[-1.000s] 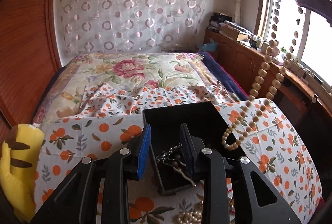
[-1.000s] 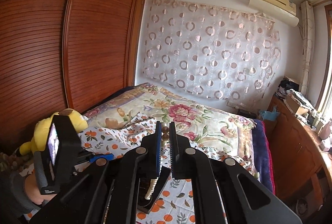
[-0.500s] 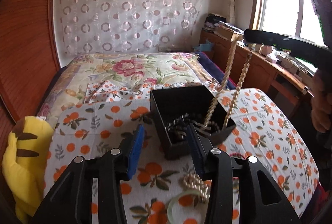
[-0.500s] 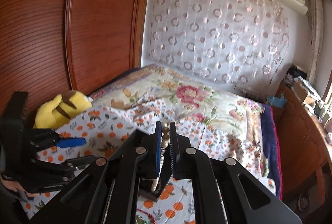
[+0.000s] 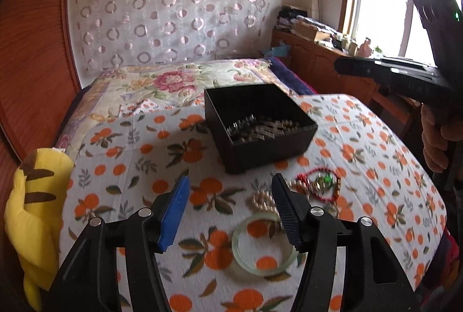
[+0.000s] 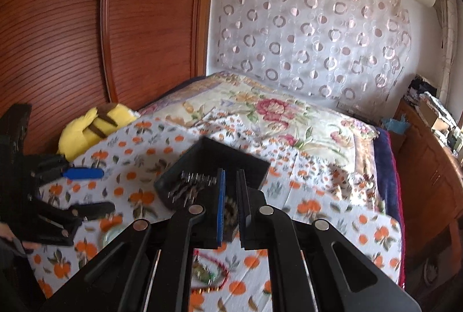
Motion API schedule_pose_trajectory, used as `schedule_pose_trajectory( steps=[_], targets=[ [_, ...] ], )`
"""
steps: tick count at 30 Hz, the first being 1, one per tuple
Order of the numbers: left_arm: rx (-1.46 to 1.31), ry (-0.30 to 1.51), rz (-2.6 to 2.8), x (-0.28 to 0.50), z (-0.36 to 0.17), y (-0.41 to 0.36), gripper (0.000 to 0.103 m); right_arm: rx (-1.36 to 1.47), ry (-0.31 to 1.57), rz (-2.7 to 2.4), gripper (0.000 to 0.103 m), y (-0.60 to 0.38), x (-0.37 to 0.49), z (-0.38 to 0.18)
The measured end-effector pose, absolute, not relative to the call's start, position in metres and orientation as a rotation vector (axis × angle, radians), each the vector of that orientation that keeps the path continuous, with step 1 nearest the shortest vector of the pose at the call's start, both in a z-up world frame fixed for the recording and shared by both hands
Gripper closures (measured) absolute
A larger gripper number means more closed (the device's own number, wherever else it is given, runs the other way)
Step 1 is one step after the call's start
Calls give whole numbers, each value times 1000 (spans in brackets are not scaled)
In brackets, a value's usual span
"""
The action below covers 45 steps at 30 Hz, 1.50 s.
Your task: Organize jewelry
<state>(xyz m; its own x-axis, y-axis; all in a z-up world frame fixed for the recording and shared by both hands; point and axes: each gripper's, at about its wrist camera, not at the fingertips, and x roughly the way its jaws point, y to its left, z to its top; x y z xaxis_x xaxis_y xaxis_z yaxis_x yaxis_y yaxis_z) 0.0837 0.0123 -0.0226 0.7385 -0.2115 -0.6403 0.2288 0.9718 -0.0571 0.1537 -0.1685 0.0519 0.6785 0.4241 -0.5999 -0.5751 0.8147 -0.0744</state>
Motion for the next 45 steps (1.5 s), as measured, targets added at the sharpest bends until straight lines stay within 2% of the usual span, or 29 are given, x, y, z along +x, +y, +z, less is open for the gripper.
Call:
schedule_pose_trajectory(
  steps=[5, 7, 9, 17, 38, 40, 41, 45],
  targets=[
    [40, 742, -260, 76, -37, 9, 36, -268, 670, 571, 94, -176, 142, 15],
    [43, 760, -271, 73, -42, 6, 34, -270, 695, 566, 89, -178, 140, 1],
    [49, 781, -285, 71, -48, 2, 30, -266, 720, 562, 79, -182, 140, -10],
    [78, 840, -330, 67, -65, -14, 21, -250, 820, 546, 79, -192, 136, -54],
    [174, 889, -303, 79, -87, -34, 20, -187, 830, 524, 79, -208, 137, -63],
    [176, 883, -307, 78, -86, -34, 25, -190, 829, 523, 79, -208, 137, -63],
    [179, 878, -308, 77, -84, -33, 34, -194, 828, 523, 79, -208, 137, -63],
    [184, 879, -306, 70, -81, -31, 34, -200, 827, 520, 79, -208, 137, -64]
  ],
)
